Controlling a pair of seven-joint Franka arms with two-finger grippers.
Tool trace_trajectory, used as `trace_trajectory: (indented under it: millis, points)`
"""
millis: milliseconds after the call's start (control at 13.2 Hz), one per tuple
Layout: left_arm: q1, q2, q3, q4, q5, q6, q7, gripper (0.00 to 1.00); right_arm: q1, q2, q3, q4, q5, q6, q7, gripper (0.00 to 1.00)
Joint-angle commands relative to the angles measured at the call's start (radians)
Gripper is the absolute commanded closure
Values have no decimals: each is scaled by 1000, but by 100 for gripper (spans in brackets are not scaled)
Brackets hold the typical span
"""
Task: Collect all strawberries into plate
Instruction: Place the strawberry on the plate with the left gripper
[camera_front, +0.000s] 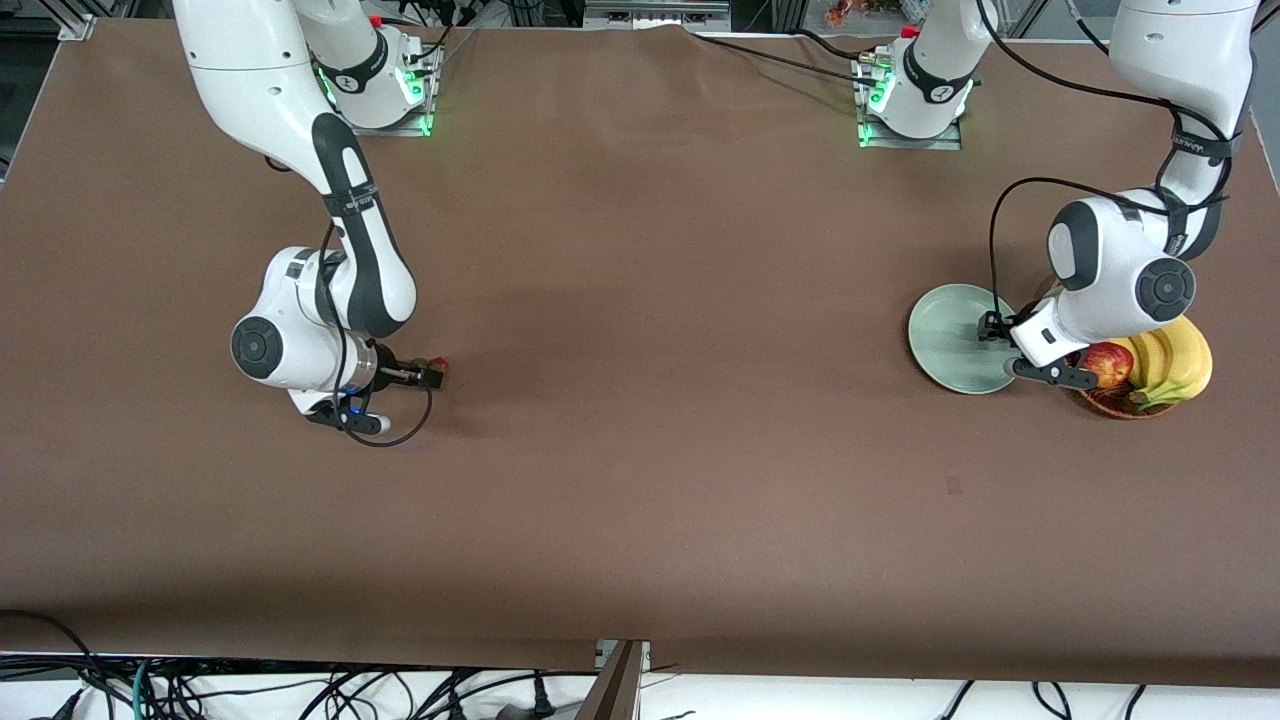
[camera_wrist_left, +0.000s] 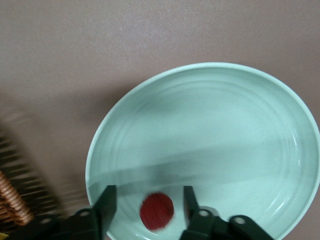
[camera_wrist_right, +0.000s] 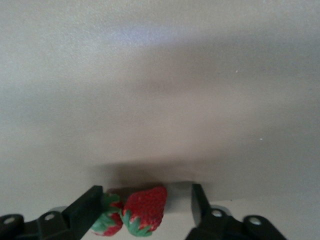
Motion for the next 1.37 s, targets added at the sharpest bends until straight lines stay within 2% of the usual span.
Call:
trace_trajectory:
  millis: [0, 228, 455, 683, 759, 911, 1291]
  points:
    - [-11, -39, 15, 15, -8, -28, 32, 0, 7, -10, 0, -32, 18, 13, -13, 25]
    - [-11, -173, 17, 22, -8, -80, 34, 0, 7, -10, -3, -26, 17, 12, -36, 25]
    - [-12, -263, 14, 104, -8, -215, 20, 0, 7, -13, -7, -26, 15, 4, -42, 25]
    - [-20, -269, 4, 276, -8, -445, 6, 0, 5, -22, -27, -18, 12, 1, -84, 21]
    - [-23, -269, 1, 304, -8, -481, -10, 0, 5, -22, -30, -12, 9, 1, -88, 20]
    - [-23, -271, -26, 305, -5, -492, -38, 0, 7, -21, -29, -18, 11, 0, -87, 19]
    - [-23, -275, -40, 305, 10, -493, -63, 0, 10, -10, -23, -35, 17, 22, -81, 19]
